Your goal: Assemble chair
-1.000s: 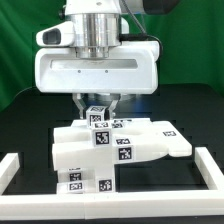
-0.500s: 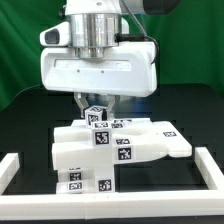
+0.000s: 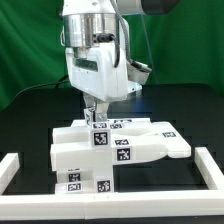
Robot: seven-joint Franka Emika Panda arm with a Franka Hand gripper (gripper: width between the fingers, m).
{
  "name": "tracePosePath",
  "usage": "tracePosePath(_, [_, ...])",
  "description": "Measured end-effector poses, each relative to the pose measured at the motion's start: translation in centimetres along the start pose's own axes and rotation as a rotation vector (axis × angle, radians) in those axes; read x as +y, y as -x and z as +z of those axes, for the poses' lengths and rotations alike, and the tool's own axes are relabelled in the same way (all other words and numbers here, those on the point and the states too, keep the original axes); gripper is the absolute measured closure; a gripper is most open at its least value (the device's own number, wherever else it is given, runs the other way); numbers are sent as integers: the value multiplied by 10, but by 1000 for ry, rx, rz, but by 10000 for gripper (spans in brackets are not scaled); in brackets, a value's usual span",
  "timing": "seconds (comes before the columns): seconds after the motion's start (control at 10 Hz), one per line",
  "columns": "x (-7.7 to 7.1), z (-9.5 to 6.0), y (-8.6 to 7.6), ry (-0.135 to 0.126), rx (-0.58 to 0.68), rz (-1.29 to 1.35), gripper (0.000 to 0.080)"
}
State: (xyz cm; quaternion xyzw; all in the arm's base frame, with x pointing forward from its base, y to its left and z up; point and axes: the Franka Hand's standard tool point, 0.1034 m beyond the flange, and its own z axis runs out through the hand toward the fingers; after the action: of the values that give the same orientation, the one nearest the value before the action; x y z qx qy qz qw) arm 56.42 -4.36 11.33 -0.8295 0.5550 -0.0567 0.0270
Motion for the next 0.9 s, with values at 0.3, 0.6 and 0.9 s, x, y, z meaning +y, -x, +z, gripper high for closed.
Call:
tracePosePath(0.3, [0, 0, 3, 17, -13, -207, 192])
tracePosePath(0.6, [3, -3, -2, 34, -72, -756, 153])
tracePosePath(0.9, [4, -3, -3, 43, -70, -985, 150])
